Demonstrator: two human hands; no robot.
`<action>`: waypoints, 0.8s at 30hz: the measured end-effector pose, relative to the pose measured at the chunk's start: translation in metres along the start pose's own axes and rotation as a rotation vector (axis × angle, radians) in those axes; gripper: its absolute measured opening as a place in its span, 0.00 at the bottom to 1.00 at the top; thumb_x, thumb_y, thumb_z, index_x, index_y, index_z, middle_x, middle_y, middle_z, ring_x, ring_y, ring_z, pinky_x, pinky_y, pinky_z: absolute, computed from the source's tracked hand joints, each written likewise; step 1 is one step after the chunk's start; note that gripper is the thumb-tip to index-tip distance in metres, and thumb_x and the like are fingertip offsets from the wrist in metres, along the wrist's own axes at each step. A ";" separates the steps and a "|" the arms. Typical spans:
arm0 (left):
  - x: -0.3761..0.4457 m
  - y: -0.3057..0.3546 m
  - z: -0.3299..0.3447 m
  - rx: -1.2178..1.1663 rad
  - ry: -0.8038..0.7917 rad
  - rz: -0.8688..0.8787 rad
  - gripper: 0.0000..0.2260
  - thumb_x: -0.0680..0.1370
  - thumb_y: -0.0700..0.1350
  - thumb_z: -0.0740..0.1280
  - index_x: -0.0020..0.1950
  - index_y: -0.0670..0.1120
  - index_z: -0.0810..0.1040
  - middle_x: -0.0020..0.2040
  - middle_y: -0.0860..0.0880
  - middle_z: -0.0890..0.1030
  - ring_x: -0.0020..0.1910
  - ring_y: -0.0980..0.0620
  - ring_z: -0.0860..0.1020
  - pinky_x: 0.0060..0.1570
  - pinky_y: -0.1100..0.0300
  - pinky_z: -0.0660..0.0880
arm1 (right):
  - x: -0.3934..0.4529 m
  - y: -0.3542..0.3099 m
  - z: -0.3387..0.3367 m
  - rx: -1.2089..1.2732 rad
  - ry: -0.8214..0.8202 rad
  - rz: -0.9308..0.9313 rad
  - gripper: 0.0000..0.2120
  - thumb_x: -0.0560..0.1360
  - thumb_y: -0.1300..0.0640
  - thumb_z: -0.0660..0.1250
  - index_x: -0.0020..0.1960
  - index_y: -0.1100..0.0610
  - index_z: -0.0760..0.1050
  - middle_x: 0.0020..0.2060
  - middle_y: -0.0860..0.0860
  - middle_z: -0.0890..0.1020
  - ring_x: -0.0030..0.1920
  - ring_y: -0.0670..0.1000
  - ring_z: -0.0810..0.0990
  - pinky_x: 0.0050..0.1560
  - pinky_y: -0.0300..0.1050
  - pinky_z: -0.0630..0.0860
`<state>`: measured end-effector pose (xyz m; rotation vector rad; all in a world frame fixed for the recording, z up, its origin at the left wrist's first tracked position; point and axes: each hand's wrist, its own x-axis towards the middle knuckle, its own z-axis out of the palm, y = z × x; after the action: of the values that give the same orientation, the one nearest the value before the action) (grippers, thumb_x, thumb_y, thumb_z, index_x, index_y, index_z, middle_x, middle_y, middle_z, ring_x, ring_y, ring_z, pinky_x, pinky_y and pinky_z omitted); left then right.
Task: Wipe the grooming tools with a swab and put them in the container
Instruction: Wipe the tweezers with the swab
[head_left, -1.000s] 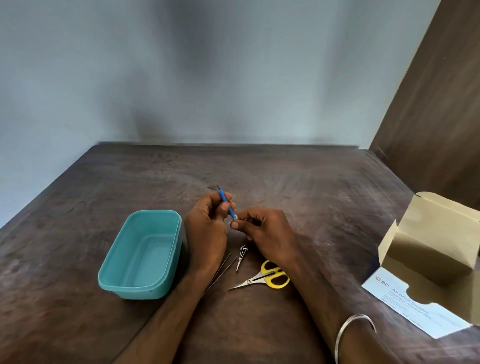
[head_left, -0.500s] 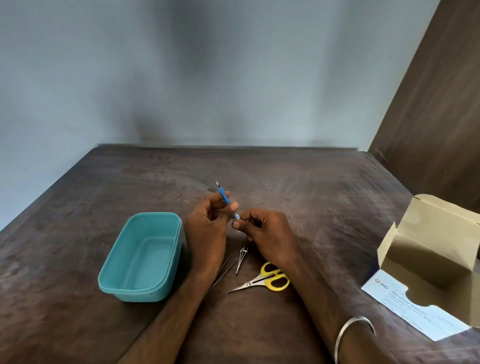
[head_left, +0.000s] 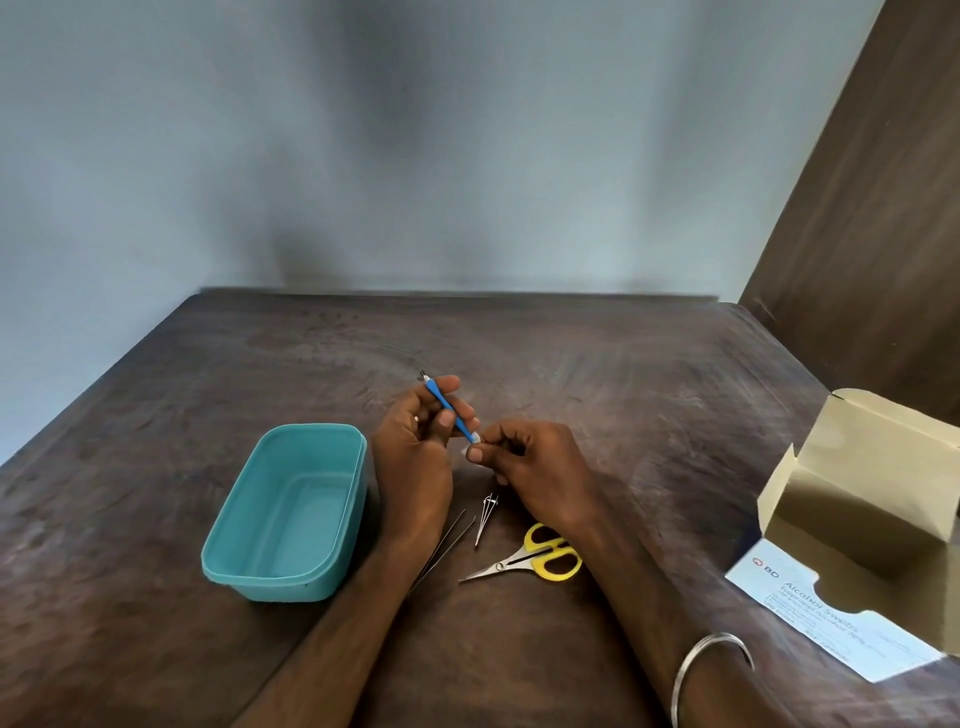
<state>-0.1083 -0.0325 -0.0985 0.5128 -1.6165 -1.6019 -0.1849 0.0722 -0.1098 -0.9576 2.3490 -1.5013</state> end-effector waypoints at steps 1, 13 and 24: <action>0.001 0.000 0.000 -0.007 0.003 -0.007 0.17 0.78 0.27 0.59 0.56 0.44 0.80 0.41 0.46 0.83 0.41 0.51 0.83 0.43 0.64 0.79 | 0.000 0.000 0.000 0.002 -0.002 -0.002 0.02 0.74 0.56 0.75 0.43 0.51 0.84 0.24 0.41 0.77 0.27 0.40 0.73 0.32 0.32 0.69; 0.007 -0.003 -0.004 -0.074 0.105 -0.010 0.17 0.81 0.31 0.60 0.57 0.51 0.79 0.42 0.49 0.82 0.40 0.54 0.82 0.45 0.59 0.81 | 0.002 0.001 -0.002 0.168 0.021 0.072 0.05 0.76 0.60 0.72 0.41 0.54 0.82 0.27 0.50 0.79 0.20 0.44 0.72 0.26 0.37 0.70; -0.005 -0.006 0.003 0.172 -0.184 0.091 0.21 0.78 0.29 0.62 0.52 0.56 0.79 0.44 0.53 0.83 0.38 0.57 0.79 0.39 0.61 0.78 | 0.005 0.003 -0.012 0.679 0.323 0.143 0.05 0.76 0.62 0.71 0.50 0.61 0.84 0.39 0.51 0.85 0.26 0.47 0.73 0.23 0.39 0.66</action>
<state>-0.1092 -0.0270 -0.1051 0.3830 -1.8991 -1.4856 -0.1961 0.0792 -0.1060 -0.3907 1.7833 -2.2878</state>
